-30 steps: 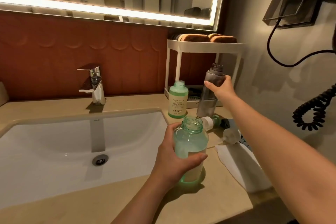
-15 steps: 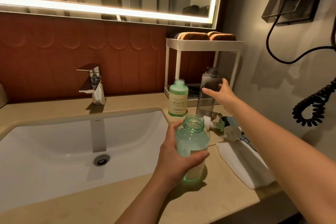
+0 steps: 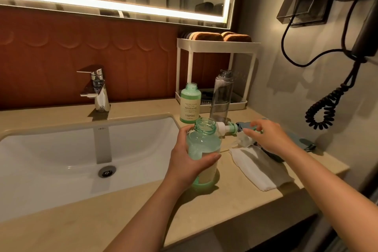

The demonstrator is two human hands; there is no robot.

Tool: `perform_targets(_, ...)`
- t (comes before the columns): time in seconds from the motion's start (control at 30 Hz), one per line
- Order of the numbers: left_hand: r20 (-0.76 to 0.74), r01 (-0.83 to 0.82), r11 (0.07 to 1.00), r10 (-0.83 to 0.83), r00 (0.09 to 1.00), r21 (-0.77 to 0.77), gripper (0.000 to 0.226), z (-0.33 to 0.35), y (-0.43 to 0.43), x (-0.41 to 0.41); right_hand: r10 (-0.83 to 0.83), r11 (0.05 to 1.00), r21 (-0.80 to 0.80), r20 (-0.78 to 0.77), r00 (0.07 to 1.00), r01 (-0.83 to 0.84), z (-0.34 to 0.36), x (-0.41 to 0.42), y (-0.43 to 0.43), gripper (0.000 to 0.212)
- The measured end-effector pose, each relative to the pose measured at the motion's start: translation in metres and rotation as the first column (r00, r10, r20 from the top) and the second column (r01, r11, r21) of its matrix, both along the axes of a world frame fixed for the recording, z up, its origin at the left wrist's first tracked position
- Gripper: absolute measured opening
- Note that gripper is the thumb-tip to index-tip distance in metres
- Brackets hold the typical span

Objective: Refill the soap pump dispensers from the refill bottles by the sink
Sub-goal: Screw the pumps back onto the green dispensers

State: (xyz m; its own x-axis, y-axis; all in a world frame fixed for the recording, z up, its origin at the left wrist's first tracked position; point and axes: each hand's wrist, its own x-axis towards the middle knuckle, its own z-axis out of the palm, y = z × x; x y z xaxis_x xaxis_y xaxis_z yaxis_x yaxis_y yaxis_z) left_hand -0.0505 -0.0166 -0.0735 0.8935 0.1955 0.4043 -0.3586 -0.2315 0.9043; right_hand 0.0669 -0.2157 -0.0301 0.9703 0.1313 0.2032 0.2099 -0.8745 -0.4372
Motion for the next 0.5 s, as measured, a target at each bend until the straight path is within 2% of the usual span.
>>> perform_targets(0.33,0.001,-0.009,1.0,0.009,1.0,0.003,0.074,-0.001,-0.001,-0.001,0.084,0.996,0.05,-0.088,0.993,-0.08,-0.017,0.016,0.005,0.047)
perform_targets(0.5,0.009,-0.003,1.0,0.003,1.0,-0.004,0.072,-0.002,-0.001,0.0,0.066,0.997,0.043,-0.041,0.997,-0.064,-0.024,0.025,0.01,0.037)
